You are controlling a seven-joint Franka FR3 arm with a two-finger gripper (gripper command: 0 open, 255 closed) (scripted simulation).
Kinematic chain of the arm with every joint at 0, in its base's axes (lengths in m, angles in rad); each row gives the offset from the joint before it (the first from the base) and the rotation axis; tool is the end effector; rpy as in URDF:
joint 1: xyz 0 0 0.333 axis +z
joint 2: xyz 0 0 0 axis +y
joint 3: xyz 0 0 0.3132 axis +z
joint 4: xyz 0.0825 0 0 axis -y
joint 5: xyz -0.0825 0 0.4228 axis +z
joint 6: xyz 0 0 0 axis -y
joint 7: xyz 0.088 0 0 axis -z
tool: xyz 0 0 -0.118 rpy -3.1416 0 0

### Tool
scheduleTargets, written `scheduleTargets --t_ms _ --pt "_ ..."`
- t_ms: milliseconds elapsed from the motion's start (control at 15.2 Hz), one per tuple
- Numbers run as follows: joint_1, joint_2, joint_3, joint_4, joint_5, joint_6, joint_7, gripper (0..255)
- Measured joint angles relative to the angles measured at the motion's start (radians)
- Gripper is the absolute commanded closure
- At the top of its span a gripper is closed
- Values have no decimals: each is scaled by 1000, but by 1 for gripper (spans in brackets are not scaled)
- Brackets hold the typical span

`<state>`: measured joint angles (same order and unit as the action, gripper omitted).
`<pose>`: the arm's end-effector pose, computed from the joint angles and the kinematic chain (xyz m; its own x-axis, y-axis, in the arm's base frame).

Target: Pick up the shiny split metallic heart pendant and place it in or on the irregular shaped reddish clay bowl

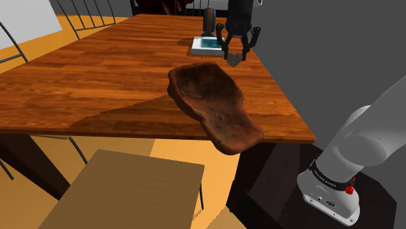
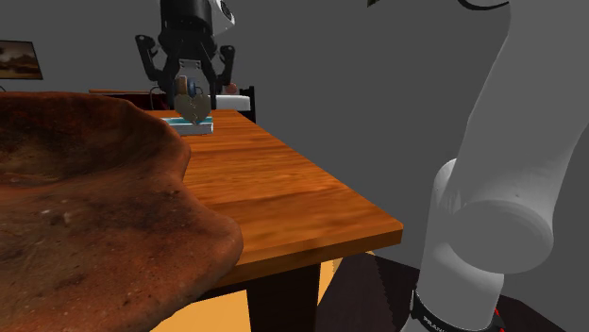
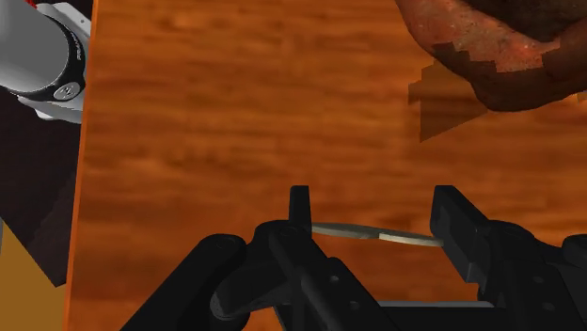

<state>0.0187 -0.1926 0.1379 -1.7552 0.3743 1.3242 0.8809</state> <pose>0.4865 0.1333 0.6138 0.7157 -0.5689 -0.4051 -0.6370 -0.7695 -0.0448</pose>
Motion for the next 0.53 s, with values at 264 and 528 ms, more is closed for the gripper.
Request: scheduleTargets --t_ms 264,528 --pt "0 18 -2 74 3 -53 19 255" --pt "0 38 -4 152 7 -108 41 255"
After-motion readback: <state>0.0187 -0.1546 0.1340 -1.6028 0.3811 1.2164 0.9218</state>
